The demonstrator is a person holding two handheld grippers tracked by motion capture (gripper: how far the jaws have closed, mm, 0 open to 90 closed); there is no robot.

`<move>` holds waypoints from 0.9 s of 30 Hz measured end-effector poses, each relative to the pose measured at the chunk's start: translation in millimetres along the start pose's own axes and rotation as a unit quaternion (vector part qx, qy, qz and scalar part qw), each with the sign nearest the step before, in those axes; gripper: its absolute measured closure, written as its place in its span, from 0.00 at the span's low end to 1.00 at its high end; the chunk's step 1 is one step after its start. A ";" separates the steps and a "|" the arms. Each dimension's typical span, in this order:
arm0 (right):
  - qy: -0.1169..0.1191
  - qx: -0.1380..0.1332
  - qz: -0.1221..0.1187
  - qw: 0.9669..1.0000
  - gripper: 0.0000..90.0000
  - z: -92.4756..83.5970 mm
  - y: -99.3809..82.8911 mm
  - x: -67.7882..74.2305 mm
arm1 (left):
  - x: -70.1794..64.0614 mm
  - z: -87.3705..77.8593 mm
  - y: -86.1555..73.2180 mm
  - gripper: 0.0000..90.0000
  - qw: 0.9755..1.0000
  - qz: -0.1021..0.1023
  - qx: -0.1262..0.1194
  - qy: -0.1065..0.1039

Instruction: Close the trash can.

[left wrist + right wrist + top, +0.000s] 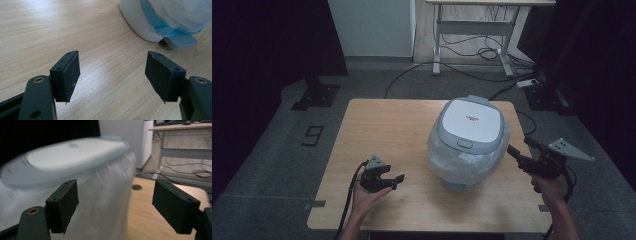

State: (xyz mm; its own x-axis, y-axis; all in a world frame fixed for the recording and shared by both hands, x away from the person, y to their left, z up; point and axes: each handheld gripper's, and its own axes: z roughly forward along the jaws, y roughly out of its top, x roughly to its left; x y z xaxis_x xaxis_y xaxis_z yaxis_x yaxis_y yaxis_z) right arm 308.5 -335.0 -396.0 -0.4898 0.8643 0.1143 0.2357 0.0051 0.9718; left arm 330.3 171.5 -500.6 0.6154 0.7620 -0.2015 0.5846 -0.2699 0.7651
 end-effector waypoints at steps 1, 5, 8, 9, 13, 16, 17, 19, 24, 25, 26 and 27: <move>-0.006 0.009 0.001 1.000 0.23 -2.4 -13.6 -5.5 | 0.5 0.6 -0.5 0.31 1.000 0.000 0.001 0.001; -0.009 0.021 0.013 1.000 0.23 -3.6 -34.0 -12.2 | 2.3 1.8 -2.4 0.31 1.000 -0.004 0.003 0.004; -0.015 0.037 0.018 0.999 0.23 -2.5 -53.2 -16.7 | 3.0 2.7 -3.6 0.31 1.000 -0.005 0.004 0.005; -0.019 0.045 0.019 0.999 0.23 -2.0 -59.1 -18.3 | 3.0 2.7 -4.1 0.31 1.000 -0.006 0.004 0.006; -0.027 0.066 0.034 0.997 0.24 -1.7 -82.8 -23.0 | 3.7 2.8 -4.6 0.31 1.000 -0.006 0.005 0.008; -0.031 0.093 0.030 0.995 0.24 1.5 -98.6 -23.8 | 3.8 3.8 -5.0 0.31 1.000 -0.004 0.007 0.010; -0.037 0.106 0.023 0.993 0.24 4.0 -106.2 -24.2 | 3.6 4.5 -5.4 0.31 1.000 -0.002 0.008 0.012; -0.036 0.112 0.028 0.993 0.24 5.2 -109.7 -24.4 | 3.6 4.9 -5.7 0.31 1.000 -0.002 0.008 0.012; -0.033 0.144 0.038 0.988 0.24 11.9 -127.6 -25.9 | 4.8 8.1 -7.7 0.31 1.000 0.001 0.013 0.018; -0.035 0.148 0.038 0.988 0.24 12.5 -129.2 -26.1 | 5.1 8.7 -8.2 0.31 1.000 0.000 0.013 0.018; -0.037 0.150 0.039 0.987 0.24 12.8 -130.0 -26.5 | 5.5 9.2 -8.6 0.31 1.000 0.000 0.014 0.019; -0.039 0.149 0.041 0.987 0.24 12.5 -129.9 -27.5 | 5.8 9.6 -8.9 0.31 1.000 0.000 0.015 0.019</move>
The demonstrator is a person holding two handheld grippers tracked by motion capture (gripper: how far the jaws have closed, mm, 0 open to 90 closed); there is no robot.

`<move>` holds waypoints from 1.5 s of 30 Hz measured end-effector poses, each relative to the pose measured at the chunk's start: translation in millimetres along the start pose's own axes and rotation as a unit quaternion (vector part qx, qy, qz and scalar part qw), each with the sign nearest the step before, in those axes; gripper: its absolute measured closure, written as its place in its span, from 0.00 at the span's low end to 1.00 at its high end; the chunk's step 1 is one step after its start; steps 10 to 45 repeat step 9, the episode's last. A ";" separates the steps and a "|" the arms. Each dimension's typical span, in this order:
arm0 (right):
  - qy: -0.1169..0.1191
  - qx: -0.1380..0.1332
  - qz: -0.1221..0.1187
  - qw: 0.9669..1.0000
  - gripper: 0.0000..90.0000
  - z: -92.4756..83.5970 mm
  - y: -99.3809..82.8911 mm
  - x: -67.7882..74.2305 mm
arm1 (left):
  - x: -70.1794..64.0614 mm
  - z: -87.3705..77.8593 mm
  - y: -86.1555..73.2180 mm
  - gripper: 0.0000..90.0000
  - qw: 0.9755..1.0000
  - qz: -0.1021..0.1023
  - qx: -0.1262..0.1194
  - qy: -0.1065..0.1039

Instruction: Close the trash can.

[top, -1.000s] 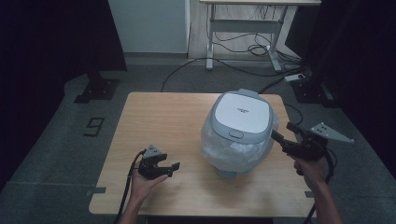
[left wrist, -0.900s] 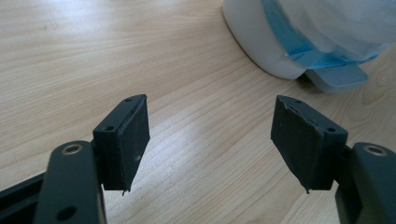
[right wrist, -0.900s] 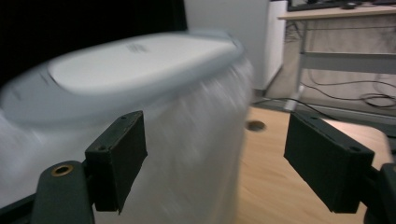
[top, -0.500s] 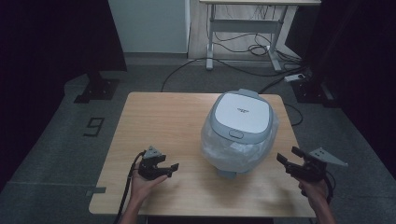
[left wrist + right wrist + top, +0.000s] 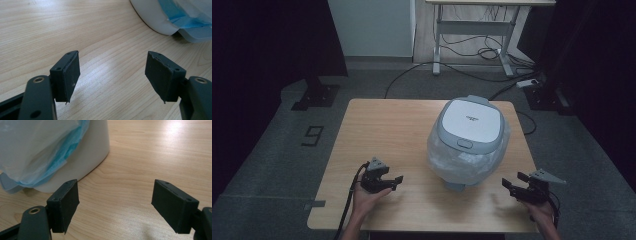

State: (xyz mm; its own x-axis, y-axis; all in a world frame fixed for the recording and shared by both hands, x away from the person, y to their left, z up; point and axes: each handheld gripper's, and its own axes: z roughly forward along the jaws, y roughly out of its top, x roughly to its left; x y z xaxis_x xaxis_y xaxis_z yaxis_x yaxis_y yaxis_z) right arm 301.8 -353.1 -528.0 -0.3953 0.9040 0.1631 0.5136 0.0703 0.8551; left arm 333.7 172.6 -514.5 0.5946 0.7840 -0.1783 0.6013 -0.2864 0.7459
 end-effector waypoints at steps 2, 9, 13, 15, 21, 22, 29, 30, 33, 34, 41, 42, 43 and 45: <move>-0.001 -0.001 0.000 1.000 0.24 -0.1 0.1 -0.4 | 0.4 1.0 -0.2 0.31 1.000 0.000 0.001 0.000; -0.005 0.016 0.007 1.000 0.24 6.0 -4.9 -7.4 | 3.4 7.7 -3.1 0.31 1.000 -0.001 0.010 0.010; -0.005 0.016 0.007 1.000 0.24 6.0 -4.9 -7.4 | 3.4 7.7 -3.1 0.31 1.000 -0.001 0.010 0.010; -0.005 0.016 0.007 1.000 0.24 6.0 -4.9 -7.4 | 3.4 7.7 -3.1 0.31 1.000 -0.001 0.010 0.010; -0.005 0.016 0.007 1.000 0.24 6.0 -4.9 -7.4 | 3.4 7.7 -3.1 0.31 1.000 -0.001 0.010 0.010; -0.005 0.016 0.007 1.000 0.24 6.0 -4.9 -7.4 | 3.4 7.7 -3.1 0.31 1.000 -0.001 0.010 0.010; -0.005 0.016 0.007 1.000 0.24 6.0 -4.9 -7.4 | 3.4 7.7 -3.1 0.31 1.000 -0.001 0.010 0.010; -0.005 0.016 0.007 1.000 0.24 6.0 -4.9 -7.4 | 3.4 7.7 -3.1 0.31 1.000 -0.001 0.010 0.010; -0.005 0.016 0.007 1.000 0.24 6.0 -4.9 -7.4 | 3.4 7.7 -3.1 0.31 1.000 -0.001 0.010 0.010; -0.005 0.016 0.007 1.000 0.24 6.0 -4.9 -7.4 | 3.4 7.7 -3.1 0.31 1.000 -0.001 0.010 0.010; -0.005 0.016 0.007 1.000 0.24 6.0 -4.9 -7.4 | 3.4 7.7 -3.1 0.31 1.000 -0.001 0.010 0.010; -0.005 0.016 0.007 1.000 0.24 6.0 -4.9 -7.4 | 3.4 7.7 -3.1 0.31 1.000 -0.001 0.010 0.010; -0.005 0.016 0.007 1.000 0.24 6.0 -4.9 -7.4 | 3.4 7.7 -3.1 0.31 1.000 -0.001 0.010 0.010; -0.005 0.016 0.007 1.000 0.24 6.0 -4.9 -7.4 | 3.4 7.7 -3.1 0.31 1.000 -0.001 0.010 0.010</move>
